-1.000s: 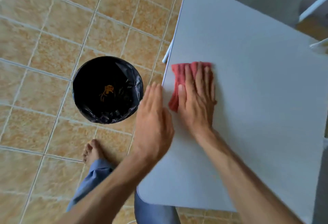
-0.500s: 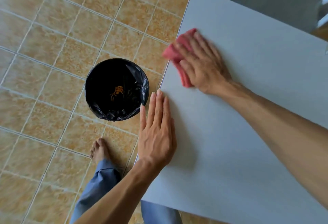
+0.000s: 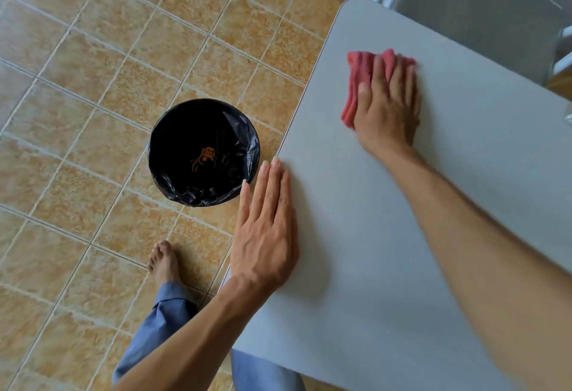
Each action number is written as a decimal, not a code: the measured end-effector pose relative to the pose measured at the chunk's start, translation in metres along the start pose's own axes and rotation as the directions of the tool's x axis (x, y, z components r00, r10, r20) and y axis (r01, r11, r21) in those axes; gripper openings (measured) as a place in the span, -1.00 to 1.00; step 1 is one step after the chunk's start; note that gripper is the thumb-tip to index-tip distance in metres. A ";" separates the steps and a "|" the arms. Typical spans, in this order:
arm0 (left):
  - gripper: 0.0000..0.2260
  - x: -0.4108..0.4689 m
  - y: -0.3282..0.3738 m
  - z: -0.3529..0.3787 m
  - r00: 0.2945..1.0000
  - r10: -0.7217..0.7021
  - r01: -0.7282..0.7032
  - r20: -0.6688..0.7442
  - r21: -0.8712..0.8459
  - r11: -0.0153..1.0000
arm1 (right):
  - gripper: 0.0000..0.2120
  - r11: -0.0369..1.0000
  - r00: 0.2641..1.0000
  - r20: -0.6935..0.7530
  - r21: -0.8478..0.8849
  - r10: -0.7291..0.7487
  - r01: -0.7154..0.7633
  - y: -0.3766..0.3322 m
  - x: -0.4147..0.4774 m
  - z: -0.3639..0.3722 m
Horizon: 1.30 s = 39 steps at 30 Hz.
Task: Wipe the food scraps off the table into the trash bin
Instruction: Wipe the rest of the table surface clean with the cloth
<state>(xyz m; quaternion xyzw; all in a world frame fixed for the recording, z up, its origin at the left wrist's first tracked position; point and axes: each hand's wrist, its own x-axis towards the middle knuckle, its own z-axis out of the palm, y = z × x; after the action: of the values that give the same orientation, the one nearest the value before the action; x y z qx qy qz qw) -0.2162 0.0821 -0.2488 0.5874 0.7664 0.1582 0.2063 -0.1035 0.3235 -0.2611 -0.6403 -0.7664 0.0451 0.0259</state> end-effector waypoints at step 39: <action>-0.28 -0.053 -0.023 -0.009 0.994 -0.082 0.087 0.077 -0.055 0.995 | -0.51 0.997 0.997 -0.064 0.067 -0.039 0.044 -0.010 -0.161 0.001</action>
<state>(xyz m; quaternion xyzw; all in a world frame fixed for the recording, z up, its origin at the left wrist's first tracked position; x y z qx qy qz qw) -0.2279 0.0248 -0.2450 0.5536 0.7773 0.1496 0.2585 -0.0846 0.1638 -0.2586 -0.6241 -0.7763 0.0506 0.0725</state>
